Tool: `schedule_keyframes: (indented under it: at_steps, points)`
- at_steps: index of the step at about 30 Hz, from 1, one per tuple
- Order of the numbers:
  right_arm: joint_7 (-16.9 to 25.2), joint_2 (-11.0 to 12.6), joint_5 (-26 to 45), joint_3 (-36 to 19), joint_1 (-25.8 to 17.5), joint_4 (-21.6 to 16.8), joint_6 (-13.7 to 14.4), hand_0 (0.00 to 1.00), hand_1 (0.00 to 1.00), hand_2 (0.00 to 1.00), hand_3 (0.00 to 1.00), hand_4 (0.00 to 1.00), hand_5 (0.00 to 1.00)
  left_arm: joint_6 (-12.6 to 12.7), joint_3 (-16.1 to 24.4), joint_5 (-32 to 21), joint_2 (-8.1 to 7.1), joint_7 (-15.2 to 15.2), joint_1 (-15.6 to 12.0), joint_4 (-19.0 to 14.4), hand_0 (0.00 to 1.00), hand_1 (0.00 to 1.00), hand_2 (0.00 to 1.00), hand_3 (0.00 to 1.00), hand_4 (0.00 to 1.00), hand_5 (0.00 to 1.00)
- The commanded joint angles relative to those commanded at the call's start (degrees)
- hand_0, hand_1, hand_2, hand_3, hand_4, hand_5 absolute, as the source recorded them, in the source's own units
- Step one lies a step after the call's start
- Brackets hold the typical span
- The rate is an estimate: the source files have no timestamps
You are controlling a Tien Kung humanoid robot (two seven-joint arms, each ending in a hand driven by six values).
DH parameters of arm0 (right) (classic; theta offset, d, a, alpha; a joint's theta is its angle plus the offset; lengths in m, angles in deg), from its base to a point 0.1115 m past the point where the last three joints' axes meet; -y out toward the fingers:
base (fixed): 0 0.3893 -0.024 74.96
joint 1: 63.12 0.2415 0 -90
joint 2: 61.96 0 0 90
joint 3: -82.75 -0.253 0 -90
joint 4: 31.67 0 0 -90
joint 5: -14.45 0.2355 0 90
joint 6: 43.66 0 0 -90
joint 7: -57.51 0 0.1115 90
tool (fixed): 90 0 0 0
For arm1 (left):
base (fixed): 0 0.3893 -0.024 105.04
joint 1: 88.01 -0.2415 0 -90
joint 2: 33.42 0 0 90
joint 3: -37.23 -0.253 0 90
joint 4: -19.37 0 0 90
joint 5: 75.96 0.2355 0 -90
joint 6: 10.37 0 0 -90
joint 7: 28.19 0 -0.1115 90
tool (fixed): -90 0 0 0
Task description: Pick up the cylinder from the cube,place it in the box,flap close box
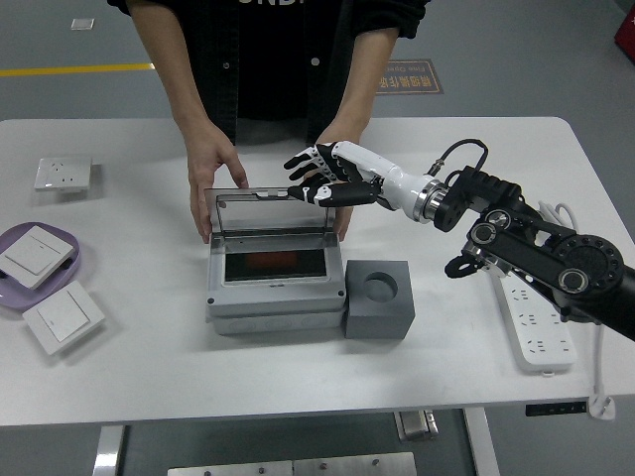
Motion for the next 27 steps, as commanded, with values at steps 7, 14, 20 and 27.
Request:
schedule_keyframes:
  at_steps: [7,14,20,27]
  points:
    - [0.03,1.54,-0.23,0.77,-2.16,-5.87,0.88,0.689,0.676,0.701,0.744,0.760,0.390,0.05,-0.40,-0.35,0.17,-0.02,-0.03,0.06,0.578,0.626,0.607,0.623,0.681,0.214]
    - [-0.79,3.34,-2.42,1.24,-4.34,-11.72,0.56,0.664,0.674,0.702,0.743,0.760,0.393,-0.04,-0.48,-0.46,0.40,-0.10,-0.14,0.04,0.577,0.626,0.606,0.623,0.682,0.214]
    - [-1.55,3.66,-3.38,2.15,-6.06,-12.28,-0.37,0.658,0.672,0.702,0.742,0.760,0.395,-0.06,-0.60,-0.63,0.47,-0.11,-0.16,0.09,0.578,0.625,0.606,0.623,0.682,0.212]
    - [-1.35,4.89,-4.30,-3.71,-9.35,-13.99,0.02,0.664,0.674,0.702,0.743,0.759,0.397,-0.06,-0.60,-0.71,0.48,-0.02,-0.37,0.10,0.576,0.625,0.606,0.623,0.682,0.211]
